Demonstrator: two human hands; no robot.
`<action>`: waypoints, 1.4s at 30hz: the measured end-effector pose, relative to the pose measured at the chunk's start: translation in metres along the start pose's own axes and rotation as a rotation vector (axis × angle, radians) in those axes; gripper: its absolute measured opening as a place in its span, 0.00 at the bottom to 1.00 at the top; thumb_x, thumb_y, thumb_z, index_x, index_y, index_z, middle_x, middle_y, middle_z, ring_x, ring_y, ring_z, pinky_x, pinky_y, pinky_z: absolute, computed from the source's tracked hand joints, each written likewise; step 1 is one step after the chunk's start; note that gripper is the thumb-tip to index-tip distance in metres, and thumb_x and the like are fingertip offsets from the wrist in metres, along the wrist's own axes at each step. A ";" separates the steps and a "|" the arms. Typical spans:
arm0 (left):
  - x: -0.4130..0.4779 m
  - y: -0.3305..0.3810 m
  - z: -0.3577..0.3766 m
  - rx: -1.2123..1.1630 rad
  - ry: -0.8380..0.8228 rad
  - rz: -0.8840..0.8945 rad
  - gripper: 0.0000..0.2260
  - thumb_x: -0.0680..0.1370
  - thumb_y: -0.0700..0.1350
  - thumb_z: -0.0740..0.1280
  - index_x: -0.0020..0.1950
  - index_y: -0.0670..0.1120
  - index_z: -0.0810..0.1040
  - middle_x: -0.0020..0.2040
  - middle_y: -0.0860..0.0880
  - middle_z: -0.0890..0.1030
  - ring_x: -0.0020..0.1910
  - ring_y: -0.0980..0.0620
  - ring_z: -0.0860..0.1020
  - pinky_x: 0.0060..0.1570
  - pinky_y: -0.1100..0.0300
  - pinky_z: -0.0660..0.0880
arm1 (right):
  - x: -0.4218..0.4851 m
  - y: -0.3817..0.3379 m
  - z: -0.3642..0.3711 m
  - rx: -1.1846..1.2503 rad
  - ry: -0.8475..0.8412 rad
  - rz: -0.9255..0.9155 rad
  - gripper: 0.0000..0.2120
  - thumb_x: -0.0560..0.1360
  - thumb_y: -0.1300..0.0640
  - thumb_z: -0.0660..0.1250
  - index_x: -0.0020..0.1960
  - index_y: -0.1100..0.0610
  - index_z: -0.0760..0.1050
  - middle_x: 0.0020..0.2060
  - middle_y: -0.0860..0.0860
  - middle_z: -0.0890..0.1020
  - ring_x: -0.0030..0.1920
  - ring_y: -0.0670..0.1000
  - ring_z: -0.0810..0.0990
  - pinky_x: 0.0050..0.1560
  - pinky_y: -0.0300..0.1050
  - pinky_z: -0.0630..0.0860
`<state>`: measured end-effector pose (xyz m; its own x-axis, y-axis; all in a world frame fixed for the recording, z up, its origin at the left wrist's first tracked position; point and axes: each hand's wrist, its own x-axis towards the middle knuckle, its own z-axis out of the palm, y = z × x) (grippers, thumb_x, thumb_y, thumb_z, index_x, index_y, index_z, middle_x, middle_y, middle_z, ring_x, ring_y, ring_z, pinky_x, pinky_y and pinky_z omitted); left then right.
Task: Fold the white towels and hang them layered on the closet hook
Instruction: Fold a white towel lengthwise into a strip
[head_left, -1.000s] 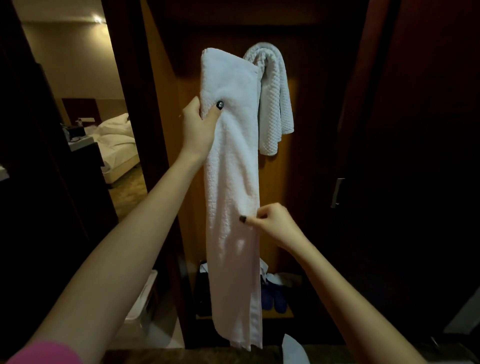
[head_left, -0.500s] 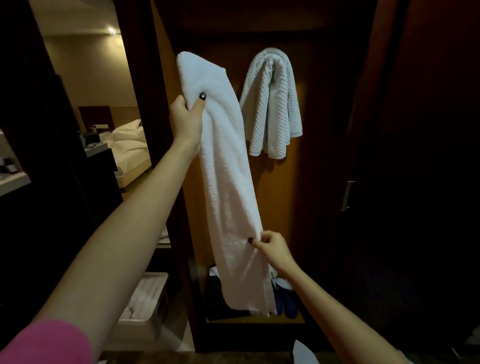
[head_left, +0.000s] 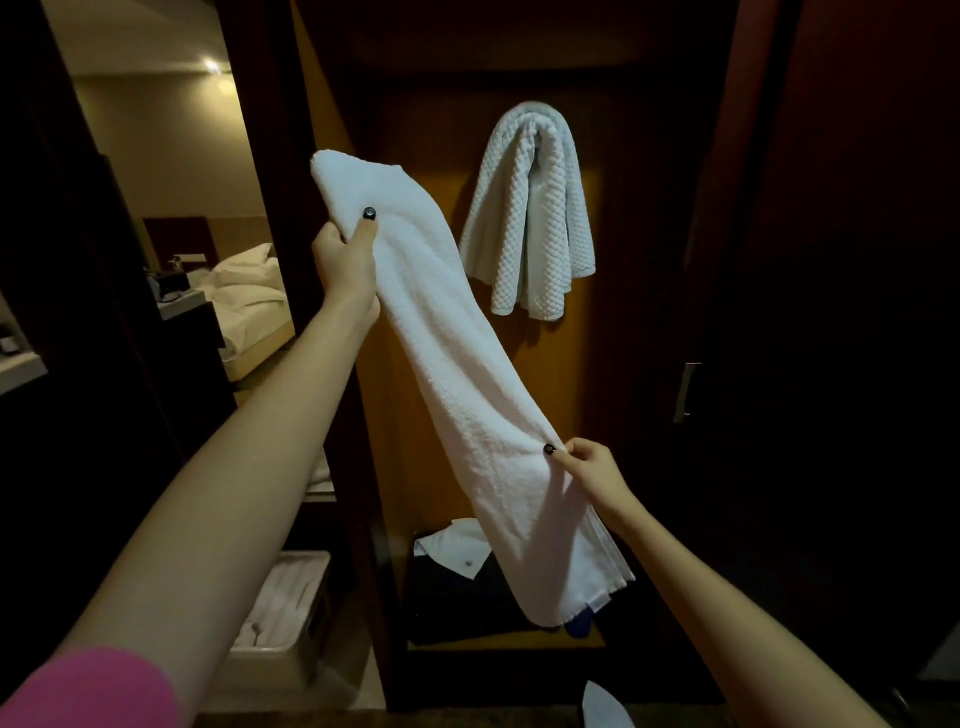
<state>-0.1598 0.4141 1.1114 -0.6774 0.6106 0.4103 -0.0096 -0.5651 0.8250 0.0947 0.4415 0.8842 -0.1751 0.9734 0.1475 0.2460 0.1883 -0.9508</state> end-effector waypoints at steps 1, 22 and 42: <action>-0.001 0.001 0.001 -0.016 -0.014 -0.004 0.07 0.80 0.41 0.66 0.56 0.39 0.76 0.54 0.43 0.82 0.50 0.50 0.82 0.42 0.61 0.79 | 0.000 -0.001 -0.002 -0.017 -0.011 -0.006 0.11 0.77 0.56 0.69 0.39 0.57 0.72 0.30 0.48 0.71 0.31 0.46 0.68 0.29 0.33 0.63; -0.007 0.056 0.004 -0.194 -0.388 -0.169 0.15 0.79 0.39 0.68 0.63 0.34 0.74 0.52 0.41 0.83 0.51 0.45 0.83 0.46 0.53 0.80 | -0.010 -0.067 0.050 0.168 -0.400 -0.192 0.07 0.76 0.58 0.70 0.54 0.56 0.82 0.58 0.45 0.79 0.62 0.45 0.76 0.63 0.45 0.74; 0.020 0.015 -0.043 -0.129 -0.120 -0.172 0.11 0.80 0.37 0.64 0.63 0.40 0.74 0.54 0.44 0.81 0.52 0.48 0.81 0.46 0.56 0.80 | -0.009 -0.068 0.003 -0.131 -0.150 -0.351 0.22 0.72 0.48 0.74 0.34 0.61 0.67 0.31 0.56 0.71 0.33 0.45 0.68 0.35 0.42 0.63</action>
<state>-0.2053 0.3943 1.1151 -0.5653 0.7612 0.3178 -0.2167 -0.5088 0.8332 0.0768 0.4193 0.9464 -0.4050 0.8189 0.4067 0.2643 0.5306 -0.8053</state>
